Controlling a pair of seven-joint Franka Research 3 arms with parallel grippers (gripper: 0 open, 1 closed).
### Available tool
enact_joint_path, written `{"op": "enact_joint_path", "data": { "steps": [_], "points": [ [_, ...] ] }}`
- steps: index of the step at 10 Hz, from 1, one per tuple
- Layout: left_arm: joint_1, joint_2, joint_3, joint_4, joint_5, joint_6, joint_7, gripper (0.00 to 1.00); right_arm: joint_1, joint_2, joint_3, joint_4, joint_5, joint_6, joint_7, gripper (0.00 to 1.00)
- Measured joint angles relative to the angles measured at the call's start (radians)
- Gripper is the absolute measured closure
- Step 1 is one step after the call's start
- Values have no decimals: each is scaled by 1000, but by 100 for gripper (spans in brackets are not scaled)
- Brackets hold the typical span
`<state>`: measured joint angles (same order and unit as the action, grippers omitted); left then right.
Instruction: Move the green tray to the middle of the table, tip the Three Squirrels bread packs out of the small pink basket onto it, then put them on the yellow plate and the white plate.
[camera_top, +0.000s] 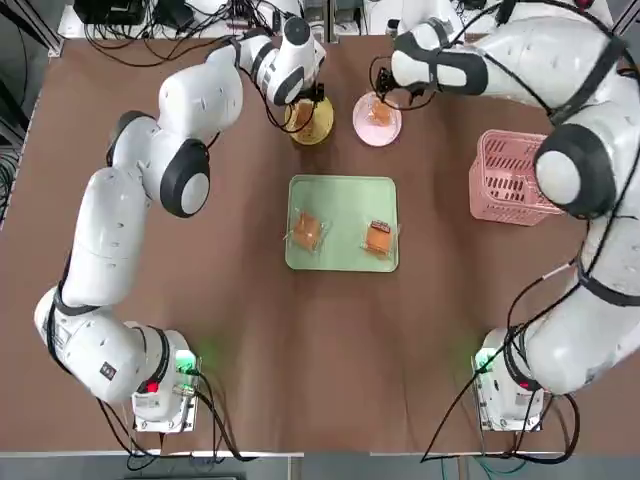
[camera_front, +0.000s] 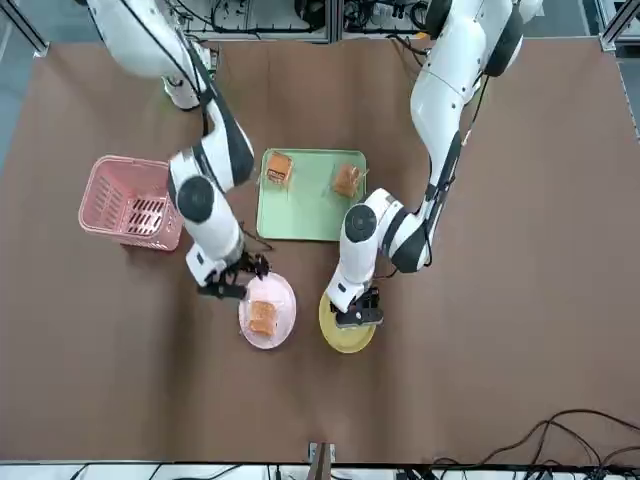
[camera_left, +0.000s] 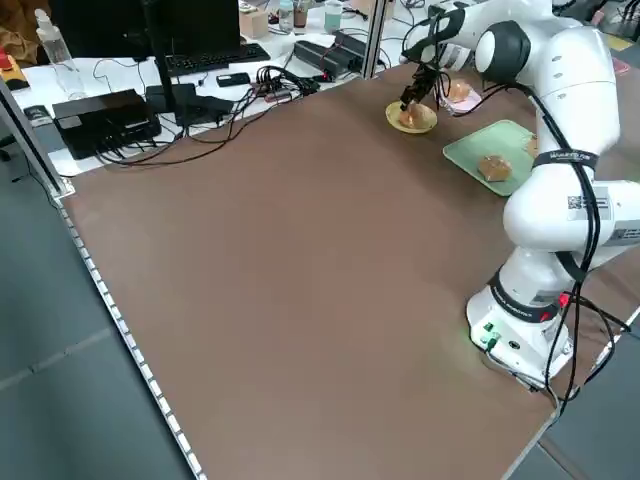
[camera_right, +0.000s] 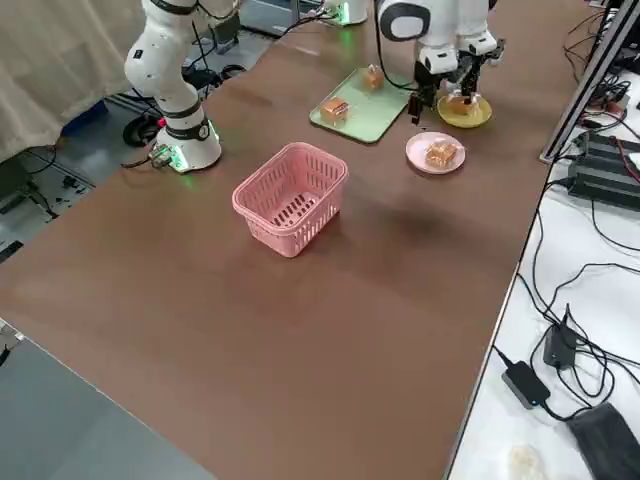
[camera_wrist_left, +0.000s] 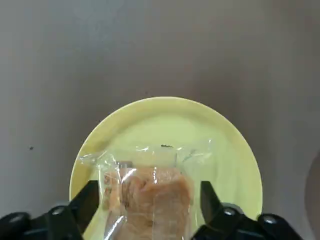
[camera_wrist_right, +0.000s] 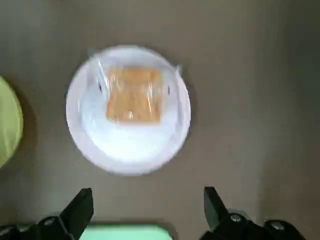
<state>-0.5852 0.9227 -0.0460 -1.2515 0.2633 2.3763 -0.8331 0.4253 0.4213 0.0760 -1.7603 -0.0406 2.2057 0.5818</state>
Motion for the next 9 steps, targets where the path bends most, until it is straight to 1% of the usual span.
{"op": "enact_joint_path", "data": {
  "steps": [1,3,4,5,6,7,8,9],
  "points": [
    [0,0,0,1,0,0,0,0,40,-65,3,-98,1,2,55,3],
    [-2,-3,0,5,0,0,0,0,143,-146,6,-242,1,19,222,3],
    [-3,-12,0,4,0,-11,0,0,166,-179,7,-315,1,63,268,3],
    [-3,-37,-1,-11,0,-38,2,0,173,-216,6,-409,4,144,295,3],
    [-3,-88,-7,-60,0,-71,10,0,192,-248,7,-498,5,220,339,3],
    [-3,-165,-28,-147,0,-119,25,0,226,-265,8,-558,5,268,390,3],
    [-2,-266,-67,-272,0,-158,36,0,260,-272,8,-605,6,315,433,3],
    [-1,-375,-115,-421,0,-168,43,0,292,-272,8,-650,6,383,477,3]
  ]
}}
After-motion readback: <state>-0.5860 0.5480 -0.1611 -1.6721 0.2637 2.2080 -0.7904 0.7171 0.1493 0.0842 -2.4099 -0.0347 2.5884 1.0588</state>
